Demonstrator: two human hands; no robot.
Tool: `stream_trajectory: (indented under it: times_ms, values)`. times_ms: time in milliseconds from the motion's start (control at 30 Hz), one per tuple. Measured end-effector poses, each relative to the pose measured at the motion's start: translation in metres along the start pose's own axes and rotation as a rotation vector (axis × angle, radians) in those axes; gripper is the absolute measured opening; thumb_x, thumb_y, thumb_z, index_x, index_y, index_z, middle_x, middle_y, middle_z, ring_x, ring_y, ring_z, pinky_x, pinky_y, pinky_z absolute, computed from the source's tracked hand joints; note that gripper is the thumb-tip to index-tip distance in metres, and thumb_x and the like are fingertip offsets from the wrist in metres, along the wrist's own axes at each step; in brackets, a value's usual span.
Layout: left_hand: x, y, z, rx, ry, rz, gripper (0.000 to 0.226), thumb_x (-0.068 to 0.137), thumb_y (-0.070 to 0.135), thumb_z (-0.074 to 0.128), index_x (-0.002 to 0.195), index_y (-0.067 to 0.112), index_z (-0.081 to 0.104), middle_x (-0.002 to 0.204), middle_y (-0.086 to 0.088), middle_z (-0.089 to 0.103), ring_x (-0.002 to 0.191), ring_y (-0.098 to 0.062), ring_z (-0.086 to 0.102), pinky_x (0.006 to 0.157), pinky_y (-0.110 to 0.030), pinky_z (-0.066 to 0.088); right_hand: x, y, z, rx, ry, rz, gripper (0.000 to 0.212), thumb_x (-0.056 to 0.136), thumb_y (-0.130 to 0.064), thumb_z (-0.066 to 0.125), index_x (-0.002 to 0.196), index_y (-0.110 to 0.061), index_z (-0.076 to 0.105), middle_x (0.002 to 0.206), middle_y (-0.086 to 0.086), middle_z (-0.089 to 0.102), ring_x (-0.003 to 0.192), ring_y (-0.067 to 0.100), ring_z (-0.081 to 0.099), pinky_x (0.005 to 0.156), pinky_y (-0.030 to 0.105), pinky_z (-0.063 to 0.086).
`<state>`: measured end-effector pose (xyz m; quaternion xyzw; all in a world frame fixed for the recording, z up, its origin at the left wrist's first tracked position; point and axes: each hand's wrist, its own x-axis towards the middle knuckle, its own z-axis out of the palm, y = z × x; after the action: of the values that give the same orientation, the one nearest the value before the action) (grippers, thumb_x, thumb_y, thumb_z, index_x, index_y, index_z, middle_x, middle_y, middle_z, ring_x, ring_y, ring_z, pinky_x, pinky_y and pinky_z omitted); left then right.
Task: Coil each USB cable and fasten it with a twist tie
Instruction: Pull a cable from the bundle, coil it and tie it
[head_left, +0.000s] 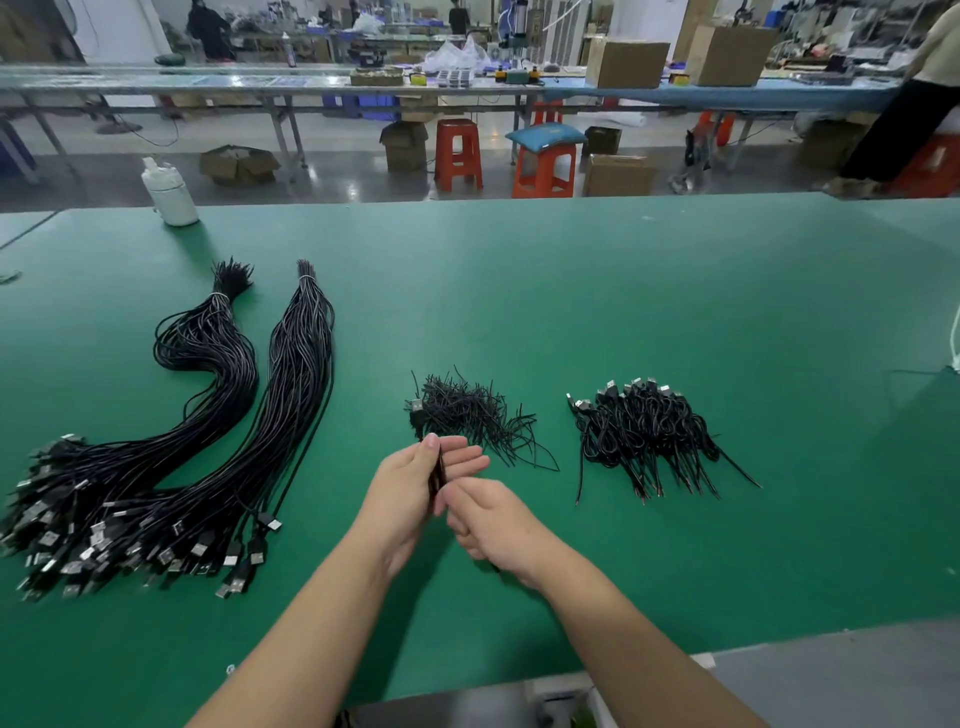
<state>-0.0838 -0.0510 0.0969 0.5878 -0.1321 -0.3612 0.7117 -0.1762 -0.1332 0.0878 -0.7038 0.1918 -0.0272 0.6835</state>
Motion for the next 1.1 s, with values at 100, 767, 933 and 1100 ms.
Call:
stream_trajectory:
  times_ms: [100, 767, 933, 1100]
  values:
    - [-0.003, 0.001, 0.004, -0.107, 0.002, 0.023, 0.029, 0.107, 0.024, 0.038, 0.101, 0.004, 0.058, 0.091, -0.01, 0.073, 0.087, -0.025, 0.073, 0.048, -0.024, 0.05, 0.003, 0.006, -0.001, -0.191, 0.063, -0.034, 0.035, 0.105, -0.025, 0.044, 0.075, -0.014, 0.059, 0.051, 0.001, 0.051, 0.039, 0.012, 0.048, 0.042, 0.025, 0.042]
    - [-0.015, 0.015, -0.03, 0.312, -0.475, 0.01, 0.029, 0.102, 0.02, 0.05, 0.096, 0.008, 0.075, 0.116, -0.013, 0.071, 0.117, -0.027, 0.064, 0.104, -0.033, 0.048, -0.005, 0.021, -0.02, -0.338, 0.191, -0.227, 0.021, 0.081, -0.02, 0.07, 0.101, -0.023, 0.066, 0.096, -0.002, 0.068, 0.088, 0.018, 0.065, 0.084, 0.04, 0.055]
    - [-0.019, 0.006, -0.021, 1.198, -0.016, 0.327, 0.024, 0.101, 0.037, 0.046, 0.101, 0.024, 0.066, 0.098, 0.006, 0.071, 0.089, -0.025, 0.065, 0.079, -0.034, 0.051, -0.003, 0.025, -0.015, -0.706, 0.213, -0.218, 0.008, 0.1, -0.02, 0.044, 0.108, -0.019, 0.046, 0.107, 0.0, 0.051, 0.095, 0.025, 0.057, 0.085, 0.047, 0.048]
    - [-0.015, 0.009, -0.018, 1.236, -0.109, 0.39, 0.029, 0.092, 0.049, 0.057, 0.109, 0.025, 0.062, 0.067, 0.006, 0.063, 0.064, -0.007, 0.056, 0.066, -0.029, 0.046, -0.01, 0.023, -0.013, -0.81, 0.134, -0.148, 0.014, 0.105, -0.024, 0.03, 0.093, -0.019, 0.037, 0.097, 0.005, 0.048, 0.082, 0.029, 0.054, 0.077, 0.05, 0.046]
